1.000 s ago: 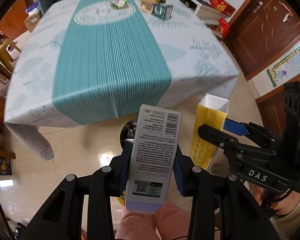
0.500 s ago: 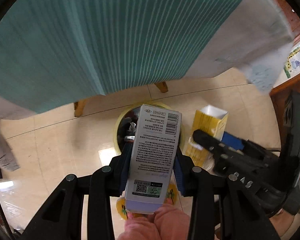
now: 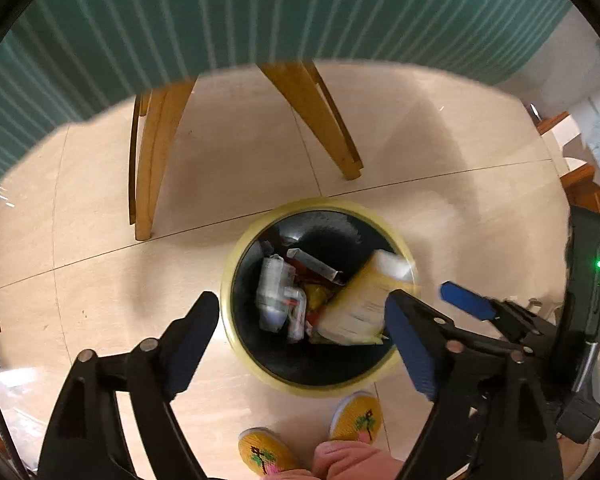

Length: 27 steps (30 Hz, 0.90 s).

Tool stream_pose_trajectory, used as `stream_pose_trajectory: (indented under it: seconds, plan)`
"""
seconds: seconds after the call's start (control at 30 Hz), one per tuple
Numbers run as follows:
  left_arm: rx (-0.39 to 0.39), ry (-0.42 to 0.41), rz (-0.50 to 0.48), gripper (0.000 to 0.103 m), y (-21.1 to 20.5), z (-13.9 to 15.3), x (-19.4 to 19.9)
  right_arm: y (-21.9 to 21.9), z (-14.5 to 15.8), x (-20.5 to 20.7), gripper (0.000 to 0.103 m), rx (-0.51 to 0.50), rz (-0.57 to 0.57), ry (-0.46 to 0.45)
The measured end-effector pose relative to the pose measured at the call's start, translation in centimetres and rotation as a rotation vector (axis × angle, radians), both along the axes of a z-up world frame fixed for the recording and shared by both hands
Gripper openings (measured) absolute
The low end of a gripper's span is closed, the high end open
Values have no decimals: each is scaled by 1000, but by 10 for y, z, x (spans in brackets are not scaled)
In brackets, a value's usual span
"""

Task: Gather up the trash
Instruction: 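Open both grippers to drop the white box and yellow box into the bin, then move both open grippers back over the table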

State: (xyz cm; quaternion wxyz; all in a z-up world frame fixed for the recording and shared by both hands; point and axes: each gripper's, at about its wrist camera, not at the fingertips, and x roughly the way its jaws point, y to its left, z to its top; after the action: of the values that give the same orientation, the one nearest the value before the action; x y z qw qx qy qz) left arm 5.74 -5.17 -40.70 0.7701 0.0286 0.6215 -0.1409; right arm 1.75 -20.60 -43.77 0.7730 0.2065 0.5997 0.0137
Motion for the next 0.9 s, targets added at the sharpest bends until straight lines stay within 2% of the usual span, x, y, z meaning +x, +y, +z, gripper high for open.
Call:
stream_pose_trajectory:
  seconds: [0.1,0.23,0.5,0.67,0.8,0.9]
  plan:
    - [12,-3,15,91,2,-3,1,-1,-3,0,73,-30,10,-9]
    - [16,-17,29,92,5,1,-1,-3,1,-5,73,-43,11,-16]
    - [32,-45,61,93,8,36,-18,-11,28,-14,73,-85,2,-45]
    - [36,-79,89,93,16,87,-33,-10,70,-25,73,-117,1,-52]
    - [44,-119,95,93,20,146,-46,-9,118,-37,73,-116,4,-66]
    - [35,-145,95,93,24,195,-53,-6,165,-46,73,-116,11,-83]
